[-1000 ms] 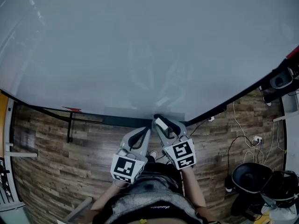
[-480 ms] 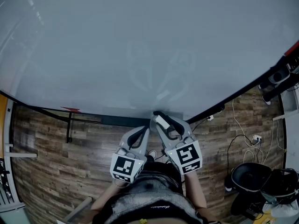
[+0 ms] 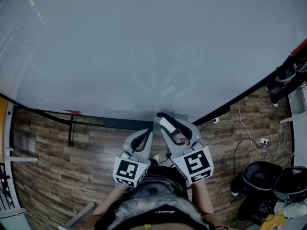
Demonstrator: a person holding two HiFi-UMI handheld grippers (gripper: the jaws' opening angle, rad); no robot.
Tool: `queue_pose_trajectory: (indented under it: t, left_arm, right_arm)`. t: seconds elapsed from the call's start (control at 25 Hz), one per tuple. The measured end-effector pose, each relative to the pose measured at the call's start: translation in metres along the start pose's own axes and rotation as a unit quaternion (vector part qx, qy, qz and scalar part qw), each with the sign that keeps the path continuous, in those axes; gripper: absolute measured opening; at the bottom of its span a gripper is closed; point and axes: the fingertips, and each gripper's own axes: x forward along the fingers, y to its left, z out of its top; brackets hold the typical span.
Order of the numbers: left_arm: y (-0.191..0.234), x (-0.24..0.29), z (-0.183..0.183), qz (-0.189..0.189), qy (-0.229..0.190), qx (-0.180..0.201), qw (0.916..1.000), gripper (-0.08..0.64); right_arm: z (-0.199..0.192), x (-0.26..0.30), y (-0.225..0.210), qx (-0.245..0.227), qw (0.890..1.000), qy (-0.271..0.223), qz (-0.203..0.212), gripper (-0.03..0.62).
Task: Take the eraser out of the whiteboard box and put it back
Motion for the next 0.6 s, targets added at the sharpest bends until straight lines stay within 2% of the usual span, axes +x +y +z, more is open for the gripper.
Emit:
queue_pose_trajectory:
  t: [0.36,0.6]
  left_arm:
    - [-0.0029,-0.0004,0.0031,-0.005,0.003,-0.017,0.9998,0.0]
    - [-0.0001,-0.0026,0.0008,-0.001,0.003,-0.015,0.9999,0.0]
  right_arm:
    - [0.0067,-0.0041,0.0014,-0.004,1.0,-0.001,0.0,0.161]
    - [0.0067,-0.0034,0.0052,-0.002,1.0,0.0,0.004,0.161]
